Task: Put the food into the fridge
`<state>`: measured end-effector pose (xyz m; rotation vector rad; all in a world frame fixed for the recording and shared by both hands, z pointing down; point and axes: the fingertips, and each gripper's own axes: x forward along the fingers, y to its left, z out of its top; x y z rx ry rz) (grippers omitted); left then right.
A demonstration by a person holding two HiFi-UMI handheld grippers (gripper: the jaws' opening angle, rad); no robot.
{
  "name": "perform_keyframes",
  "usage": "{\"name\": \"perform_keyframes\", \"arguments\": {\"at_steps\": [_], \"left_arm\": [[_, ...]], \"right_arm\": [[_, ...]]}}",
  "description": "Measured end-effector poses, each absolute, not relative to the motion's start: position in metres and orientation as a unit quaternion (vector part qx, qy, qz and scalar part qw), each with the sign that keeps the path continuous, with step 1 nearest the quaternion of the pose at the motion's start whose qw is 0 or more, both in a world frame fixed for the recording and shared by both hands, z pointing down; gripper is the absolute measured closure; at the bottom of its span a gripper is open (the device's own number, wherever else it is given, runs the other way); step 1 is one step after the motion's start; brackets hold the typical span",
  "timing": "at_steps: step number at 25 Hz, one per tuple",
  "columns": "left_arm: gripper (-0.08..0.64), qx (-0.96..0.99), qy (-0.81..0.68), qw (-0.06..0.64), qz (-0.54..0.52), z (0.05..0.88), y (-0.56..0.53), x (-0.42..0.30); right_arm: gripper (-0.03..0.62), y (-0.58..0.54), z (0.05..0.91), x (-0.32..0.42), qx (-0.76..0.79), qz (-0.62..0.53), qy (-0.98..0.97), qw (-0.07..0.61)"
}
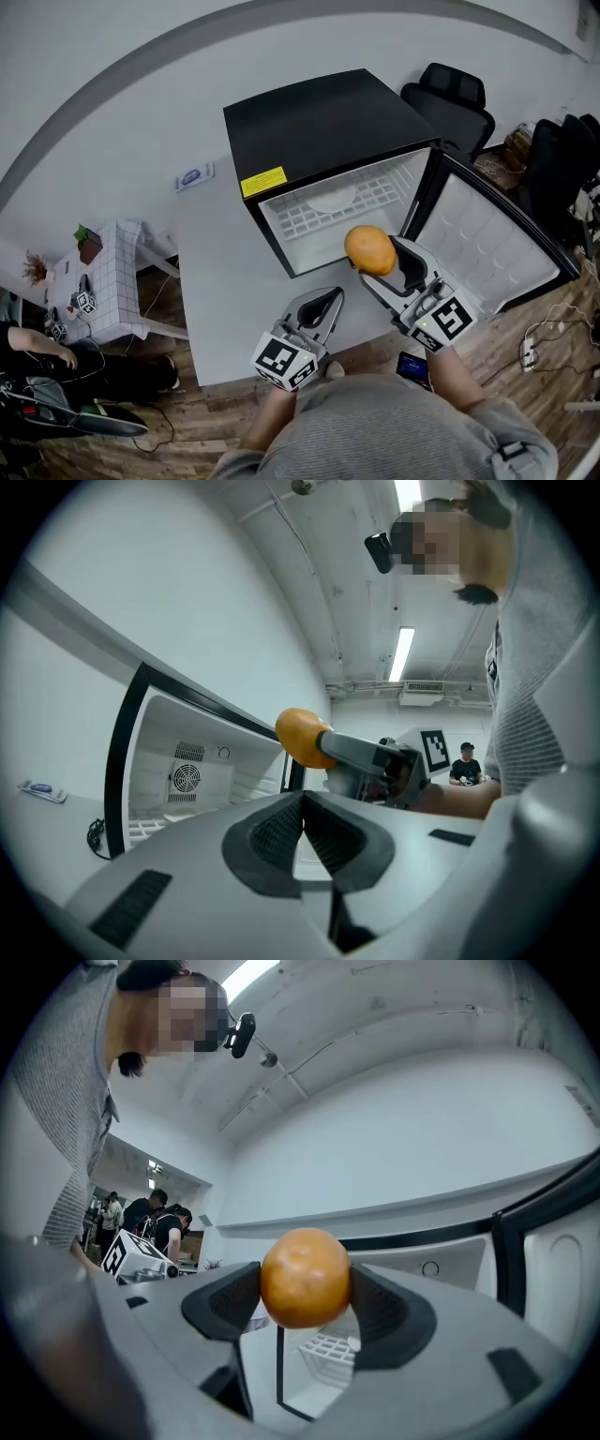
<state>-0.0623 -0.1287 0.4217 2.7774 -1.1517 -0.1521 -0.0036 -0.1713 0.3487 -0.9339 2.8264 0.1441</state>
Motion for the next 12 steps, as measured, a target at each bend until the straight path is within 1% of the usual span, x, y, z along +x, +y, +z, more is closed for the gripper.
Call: {"name": "perform_keyframes", "arguments": {"at_steps": [12], "left_arm": [[0.549,0.929,-0.359,0.068,-0.05,0.427,-0.151,-0.098]], "right_arm": [[0.282,-0.213,0.361,-0.034,-0.347,0.044,0.934,0.068]]}}
